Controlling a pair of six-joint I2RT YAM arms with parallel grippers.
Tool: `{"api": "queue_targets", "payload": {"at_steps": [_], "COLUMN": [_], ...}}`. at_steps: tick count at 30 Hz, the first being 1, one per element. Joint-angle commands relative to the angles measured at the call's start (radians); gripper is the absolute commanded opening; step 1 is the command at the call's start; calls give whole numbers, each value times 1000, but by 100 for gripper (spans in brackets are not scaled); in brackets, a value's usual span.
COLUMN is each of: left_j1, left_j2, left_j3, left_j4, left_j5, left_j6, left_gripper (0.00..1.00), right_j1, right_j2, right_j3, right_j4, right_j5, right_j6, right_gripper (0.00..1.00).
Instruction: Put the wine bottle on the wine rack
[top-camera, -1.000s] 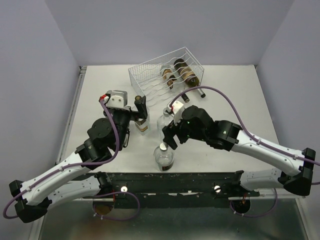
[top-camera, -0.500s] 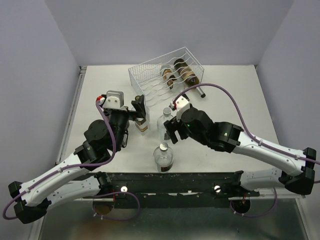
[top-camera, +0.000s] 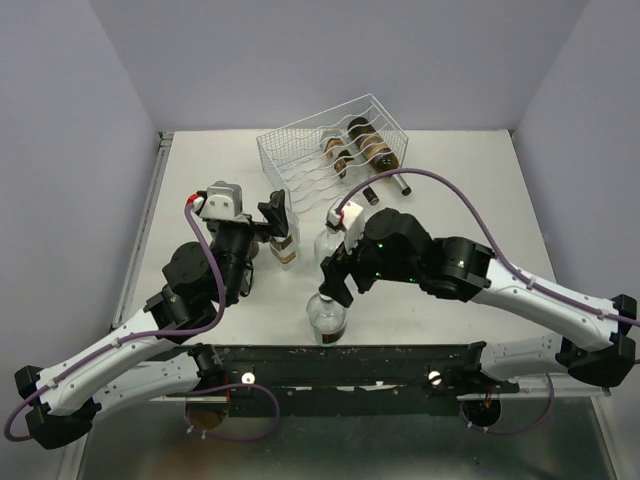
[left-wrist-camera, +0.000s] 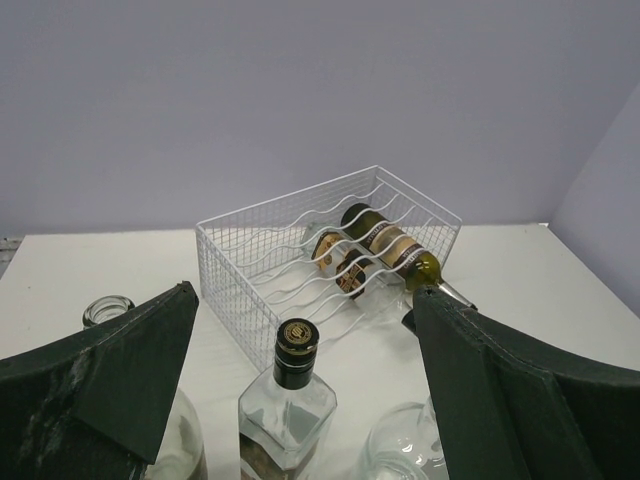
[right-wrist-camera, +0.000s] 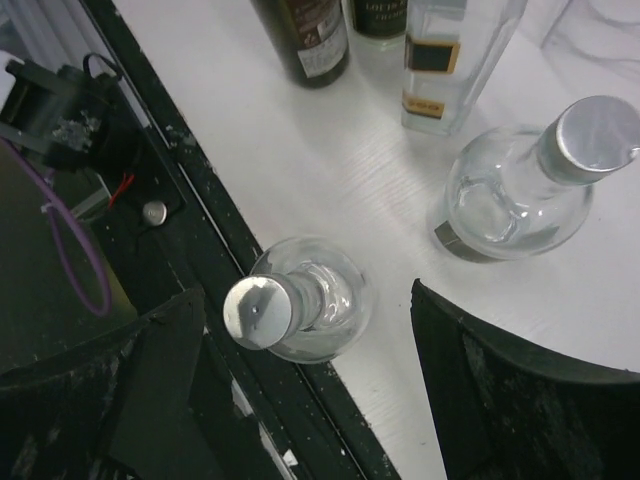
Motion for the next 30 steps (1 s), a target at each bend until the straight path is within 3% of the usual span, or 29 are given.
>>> {"api": "queue_targets", "payload": {"at_steps": [1, 8, 13, 23, 30], "left_j1": [-2, -2, -2, -2, -2], "left_j2": [-1, 11, 14, 13, -18], "left_j3": [-13, -10, -11, -13, -37], "left_j4": [14, 16, 19, 22, 51], "left_j5": [-13, -12, -9, -33, -116], "left_j6": [-2, 4, 4, 3, -3], "left_gripper": [99, 99, 99, 99, 99], "right_j1": [50, 137, 140, 139, 140], "right_j2": [88, 182, 196, 184, 248], "right_j3": [39, 80, 62, -12, 43], "right_j4": [-125, -188, -205, -52, -123], "right_j5": [17, 148, 204, 285, 314], "right_j6": [-8, 34, 67, 101, 155], "right_gripper": [90, 88, 80, 70, 45]}}
